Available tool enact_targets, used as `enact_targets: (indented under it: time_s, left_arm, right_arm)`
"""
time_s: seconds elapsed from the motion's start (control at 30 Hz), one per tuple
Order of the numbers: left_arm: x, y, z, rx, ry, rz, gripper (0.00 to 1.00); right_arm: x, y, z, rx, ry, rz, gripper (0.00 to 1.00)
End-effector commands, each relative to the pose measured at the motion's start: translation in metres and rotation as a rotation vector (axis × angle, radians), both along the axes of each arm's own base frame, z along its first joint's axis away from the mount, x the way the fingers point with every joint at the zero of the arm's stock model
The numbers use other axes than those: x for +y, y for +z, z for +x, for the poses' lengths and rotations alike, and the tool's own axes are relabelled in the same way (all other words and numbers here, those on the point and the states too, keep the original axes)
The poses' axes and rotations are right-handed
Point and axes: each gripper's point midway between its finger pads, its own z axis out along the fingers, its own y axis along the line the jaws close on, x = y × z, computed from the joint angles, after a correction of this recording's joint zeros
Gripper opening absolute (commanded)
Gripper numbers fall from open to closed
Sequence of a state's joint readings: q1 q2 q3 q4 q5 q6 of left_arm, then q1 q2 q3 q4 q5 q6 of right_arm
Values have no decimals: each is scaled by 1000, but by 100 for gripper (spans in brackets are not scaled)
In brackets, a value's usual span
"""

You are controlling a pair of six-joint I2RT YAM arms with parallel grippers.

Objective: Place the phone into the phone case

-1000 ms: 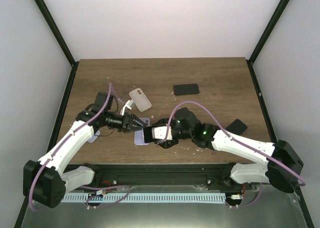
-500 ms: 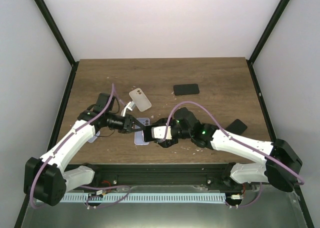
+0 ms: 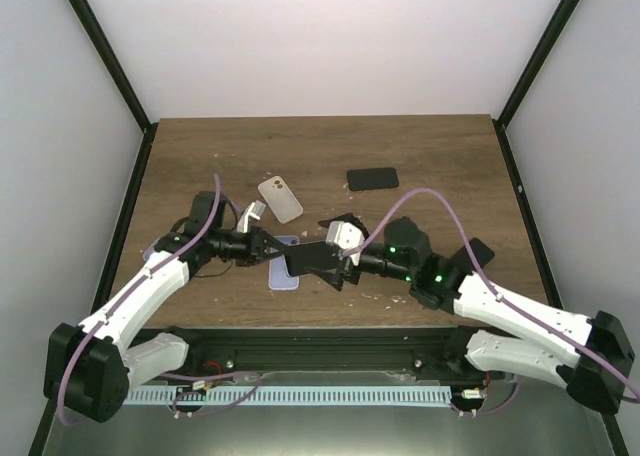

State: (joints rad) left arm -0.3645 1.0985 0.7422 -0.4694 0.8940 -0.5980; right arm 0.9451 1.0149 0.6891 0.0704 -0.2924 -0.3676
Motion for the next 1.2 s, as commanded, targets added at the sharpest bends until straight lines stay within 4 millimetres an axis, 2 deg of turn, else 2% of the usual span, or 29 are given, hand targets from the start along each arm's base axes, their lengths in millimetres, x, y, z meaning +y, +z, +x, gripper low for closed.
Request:
enact_targets:
  time_s: [0.0,0.13,0.23,0.33,0.43,0.53,0.6,0.7,0.83,0.9,1.03,1.17]
  left_arm:
    - [2,7,16,-33,96,-39,0]
    - [22,-6,34,-73,268,56,0]
    - [47,-10,53,-111,459,126,0]
    - [75,-13,64,-150,651,162,0]
    - [105,-30,63,-122,841,196,0]
    - [120,-44,55,-96,943,166,0]
    - [128,-49,48,-102,976,161,0]
    - [129,-54,41,-111,978,141,0]
    - [128,-58,37,-108,988,89,0]
    - [124,-55,39,-120,988,29,0]
    - [116,-51,39,-102,977,-24,0]
    - [105,-50,37,-70,958,-112,0]
  right_arm:
    - [-11,24,8,239,-143,205,100]
    - [-18,29,34,487,-350,309,100]
    - [-15,14,47,658,-469,286,100]
    - [-9,-5,51,729,-504,259,100]
    - [-7,-22,61,782,-547,234,100]
    - [-7,-40,69,888,-556,223,98]
    - [-6,-53,72,966,-552,211,93]
    - [0,-78,71,1054,-544,179,79]
    - [12,-102,67,1152,-519,174,51]
    - [17,-114,66,1194,-513,166,42]
    - [20,-139,71,1229,-554,142,39]
    - [28,-154,71,1259,-535,116,39]
